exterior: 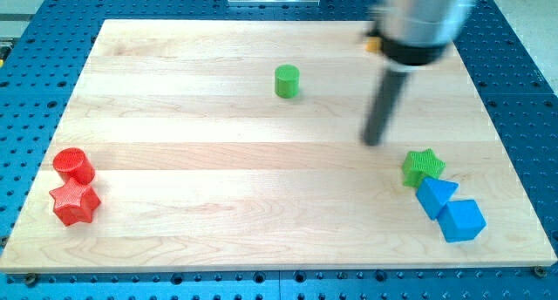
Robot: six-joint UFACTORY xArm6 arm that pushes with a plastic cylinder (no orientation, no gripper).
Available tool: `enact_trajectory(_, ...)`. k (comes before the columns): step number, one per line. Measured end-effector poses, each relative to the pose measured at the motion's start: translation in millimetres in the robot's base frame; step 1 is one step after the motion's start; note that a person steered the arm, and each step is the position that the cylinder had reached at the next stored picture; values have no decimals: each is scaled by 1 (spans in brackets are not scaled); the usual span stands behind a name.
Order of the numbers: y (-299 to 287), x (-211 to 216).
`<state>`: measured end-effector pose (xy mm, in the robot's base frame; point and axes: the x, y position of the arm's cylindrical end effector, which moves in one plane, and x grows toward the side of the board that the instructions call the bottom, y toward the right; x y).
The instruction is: Move the green circle to the right of the green star
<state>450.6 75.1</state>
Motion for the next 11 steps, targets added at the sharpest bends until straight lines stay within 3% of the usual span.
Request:
enact_trajectory(1, -103, -57)
enact_trajectory(2, -86, -102)
enact_trajectory(3, -12, -89)
enact_trajectory(5, 53, -119)
enact_trajectory(6, 86, -92)
enact_trajectory(8, 96, 11)
enact_trajectory(9, 112, -20)
enact_trajectory(11, 132, 15)
